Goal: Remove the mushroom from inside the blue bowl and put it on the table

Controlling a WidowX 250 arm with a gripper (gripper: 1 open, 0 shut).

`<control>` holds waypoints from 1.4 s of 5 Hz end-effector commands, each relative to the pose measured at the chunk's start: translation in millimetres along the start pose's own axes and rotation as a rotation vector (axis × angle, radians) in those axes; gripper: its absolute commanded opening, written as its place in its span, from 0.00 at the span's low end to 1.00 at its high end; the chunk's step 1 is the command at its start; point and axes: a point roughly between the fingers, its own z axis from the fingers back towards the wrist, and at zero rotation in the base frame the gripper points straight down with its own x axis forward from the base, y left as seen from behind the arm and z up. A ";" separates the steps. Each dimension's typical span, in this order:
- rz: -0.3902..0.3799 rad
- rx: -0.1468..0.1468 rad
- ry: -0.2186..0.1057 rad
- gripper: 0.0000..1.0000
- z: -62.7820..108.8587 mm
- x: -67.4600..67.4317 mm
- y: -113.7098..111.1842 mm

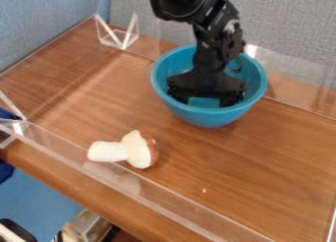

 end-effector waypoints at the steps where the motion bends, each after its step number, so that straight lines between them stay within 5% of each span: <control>1: -0.047 -0.021 -0.037 1.00 15.9 2.6 8.2; 3: -0.032 -0.006 -0.035 1.00 12.9 14.1 30.2; 6: -0.012 -0.015 -0.042 1.00 -5.5 60.8 -1.9; 7: -0.028 -0.019 -0.042 1.00 -3.7 57.0 -8.2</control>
